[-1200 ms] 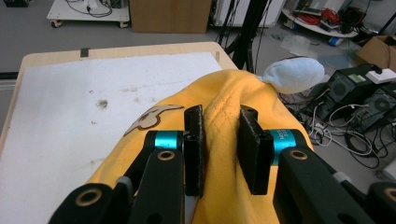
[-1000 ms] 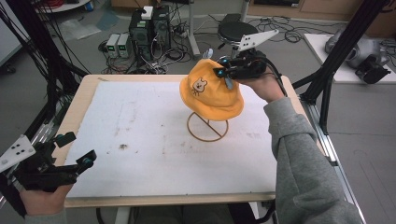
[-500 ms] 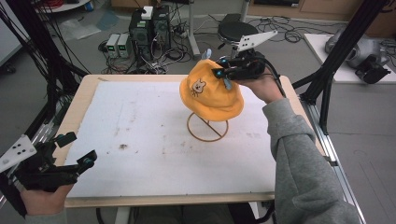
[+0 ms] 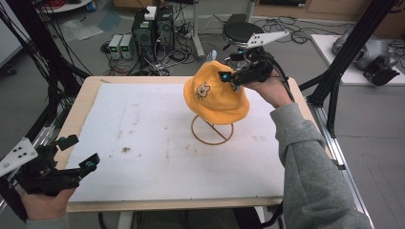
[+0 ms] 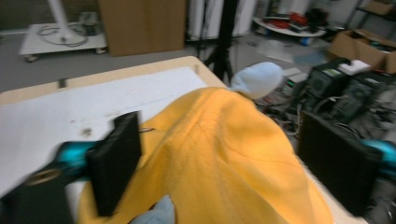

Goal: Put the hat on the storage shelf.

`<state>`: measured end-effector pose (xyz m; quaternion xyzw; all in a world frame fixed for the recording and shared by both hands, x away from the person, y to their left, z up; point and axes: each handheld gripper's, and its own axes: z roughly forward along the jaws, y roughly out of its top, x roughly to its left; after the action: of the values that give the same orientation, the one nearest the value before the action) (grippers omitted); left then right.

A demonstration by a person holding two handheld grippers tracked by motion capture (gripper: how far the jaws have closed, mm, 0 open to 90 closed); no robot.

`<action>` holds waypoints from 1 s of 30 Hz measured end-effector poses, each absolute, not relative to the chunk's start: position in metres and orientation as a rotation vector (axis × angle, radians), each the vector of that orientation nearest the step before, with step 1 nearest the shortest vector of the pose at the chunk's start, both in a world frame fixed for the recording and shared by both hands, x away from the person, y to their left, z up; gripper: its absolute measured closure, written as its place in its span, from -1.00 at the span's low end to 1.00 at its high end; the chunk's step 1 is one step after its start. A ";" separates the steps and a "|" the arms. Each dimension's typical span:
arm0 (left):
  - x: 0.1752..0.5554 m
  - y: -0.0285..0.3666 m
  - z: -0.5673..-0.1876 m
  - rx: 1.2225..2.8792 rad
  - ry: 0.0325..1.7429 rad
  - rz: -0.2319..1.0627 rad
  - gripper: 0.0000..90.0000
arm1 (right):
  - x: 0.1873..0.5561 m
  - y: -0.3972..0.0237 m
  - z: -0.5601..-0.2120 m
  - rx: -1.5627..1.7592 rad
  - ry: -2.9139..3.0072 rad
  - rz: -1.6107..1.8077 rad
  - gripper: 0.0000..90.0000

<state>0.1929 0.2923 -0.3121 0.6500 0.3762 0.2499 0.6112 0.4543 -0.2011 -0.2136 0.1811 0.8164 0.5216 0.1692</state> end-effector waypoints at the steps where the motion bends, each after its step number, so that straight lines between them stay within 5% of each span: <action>1: 0.193 0.292 -0.312 1.502 0.866 0.577 -0.89 | 0.454 -0.202 -0.213 0.519 2.315 1.480 -0.76; 4: 0.194 0.291 -0.312 1.502 0.863 0.578 -0.89 | 0.450 -0.206 -0.211 0.536 2.295 1.476 -0.76; 6: 0.194 0.291 -0.312 1.502 0.863 0.577 -0.90 | 0.449 -0.208 -0.210 0.567 2.283 1.473 -0.97; 30: 0.206 0.281 -0.310 1.519 0.832 0.551 -0.89 | 0.412 -0.255 -0.201 0.713 2.142 1.407 -0.97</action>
<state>0.2058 0.2812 -0.3105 0.6594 0.3611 0.2390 0.6146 0.4125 -0.2555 -0.2008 0.2603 0.7820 0.5136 0.2387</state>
